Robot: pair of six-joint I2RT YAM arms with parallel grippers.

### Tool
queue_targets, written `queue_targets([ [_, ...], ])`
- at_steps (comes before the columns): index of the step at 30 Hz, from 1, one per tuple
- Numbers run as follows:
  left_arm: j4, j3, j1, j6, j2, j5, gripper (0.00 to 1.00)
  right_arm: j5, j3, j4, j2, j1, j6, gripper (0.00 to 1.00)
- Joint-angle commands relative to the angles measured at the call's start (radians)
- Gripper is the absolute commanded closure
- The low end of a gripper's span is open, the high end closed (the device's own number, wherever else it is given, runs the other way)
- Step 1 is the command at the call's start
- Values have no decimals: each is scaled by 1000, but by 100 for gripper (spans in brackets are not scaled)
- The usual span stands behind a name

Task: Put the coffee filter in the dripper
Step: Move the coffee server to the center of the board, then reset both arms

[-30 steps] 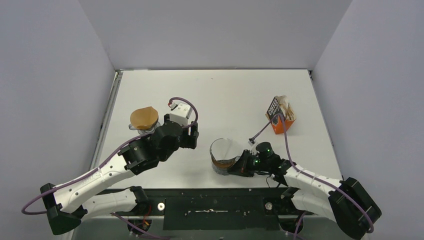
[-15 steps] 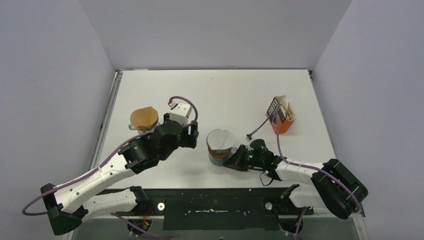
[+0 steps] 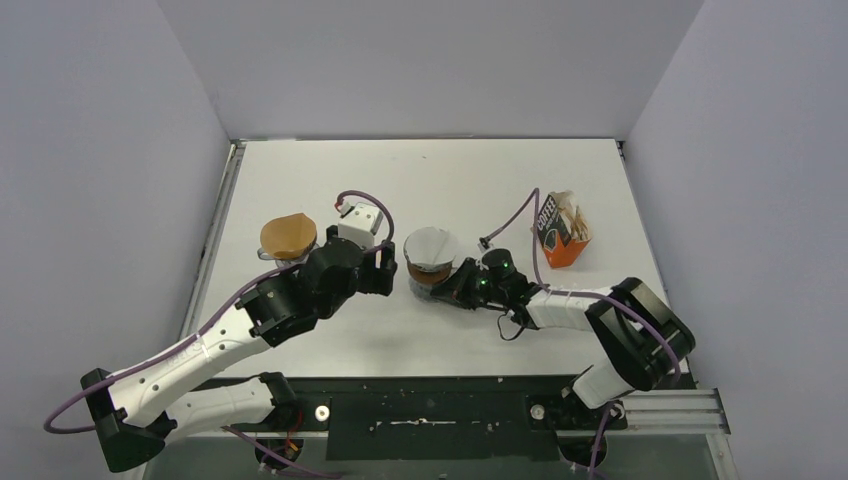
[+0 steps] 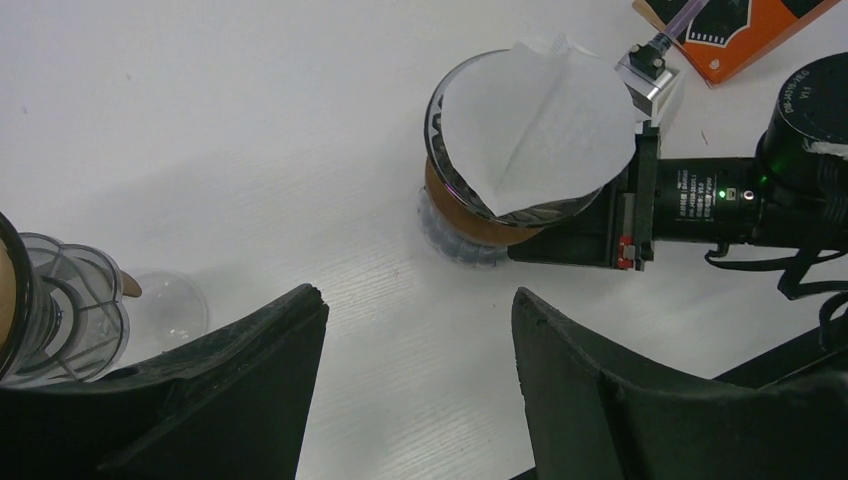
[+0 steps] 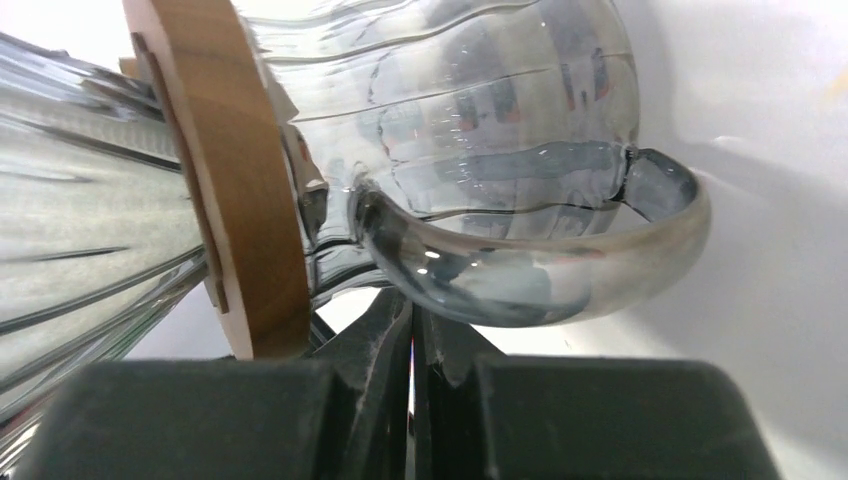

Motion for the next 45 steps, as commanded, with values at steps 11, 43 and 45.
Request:
queue_targets([
  [11, 23, 76, 48, -17, -2, 93, 33, 47, 245, 61, 203, -98, -120, 100],
  [43, 14, 265, 411, 93, 149, 291, 31, 352, 501, -792, -239, -370, -632, 42],
  [45, 4, 288, 420, 109, 162, 259, 31, 396, 569, -850, -237, -393, -674, 38],
])
